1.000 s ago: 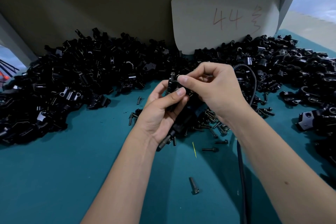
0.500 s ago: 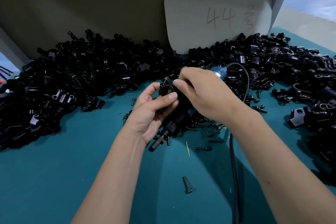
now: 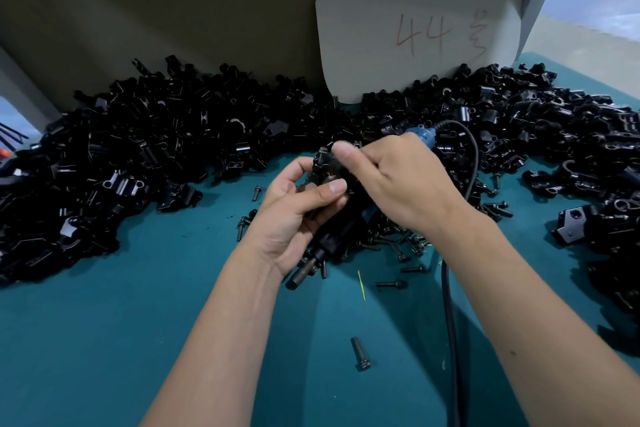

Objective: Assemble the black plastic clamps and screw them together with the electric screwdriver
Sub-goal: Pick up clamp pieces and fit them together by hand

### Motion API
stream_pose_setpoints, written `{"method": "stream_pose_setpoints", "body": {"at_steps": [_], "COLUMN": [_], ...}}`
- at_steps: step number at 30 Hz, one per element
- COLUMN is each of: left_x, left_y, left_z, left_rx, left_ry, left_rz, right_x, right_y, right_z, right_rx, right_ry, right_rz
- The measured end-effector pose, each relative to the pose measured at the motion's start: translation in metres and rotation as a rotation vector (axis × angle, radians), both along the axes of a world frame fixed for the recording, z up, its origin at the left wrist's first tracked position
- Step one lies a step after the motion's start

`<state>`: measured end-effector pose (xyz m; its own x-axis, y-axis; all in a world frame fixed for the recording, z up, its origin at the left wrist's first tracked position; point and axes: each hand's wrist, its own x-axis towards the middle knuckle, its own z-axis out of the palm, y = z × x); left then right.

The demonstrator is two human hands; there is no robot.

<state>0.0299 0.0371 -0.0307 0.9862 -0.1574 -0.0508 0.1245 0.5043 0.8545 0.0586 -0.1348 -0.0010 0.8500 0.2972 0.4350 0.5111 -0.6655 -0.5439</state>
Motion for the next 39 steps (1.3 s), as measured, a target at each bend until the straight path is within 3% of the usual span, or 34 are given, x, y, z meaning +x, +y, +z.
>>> {"method": "stream_pose_setpoints", "body": {"at_steps": [8, 14, 22, 31, 39], "left_x": [-0.001, -0.002, -0.001, 0.0, 0.001], "left_y": [-0.003, 0.005, 0.007, 0.001, 0.002], "left_z": [0.003, 0.002, 0.002, -0.002, -0.003], "left_rx": [0.15, 0.084, 0.168, 0.206, 0.196], "left_ry": [-0.058, -0.099, -0.162, -0.189, -0.202], "left_rz": [0.044, 0.049, 0.14, 0.13, 0.132], "right_x": [0.002, 0.003, -0.001, -0.003, -0.001], "right_y": [-0.001, -0.005, -0.004, 0.007, 0.007], "right_z": [0.002, 0.006, 0.011, 0.007, 0.002], "right_rx": [0.031, -0.032, 0.003, -0.007, 0.0], "right_ry": [-0.011, 0.074, 0.115, 0.002, -0.047], "right_rz": [0.175, 0.238, 0.313, 0.066, 0.104]}}
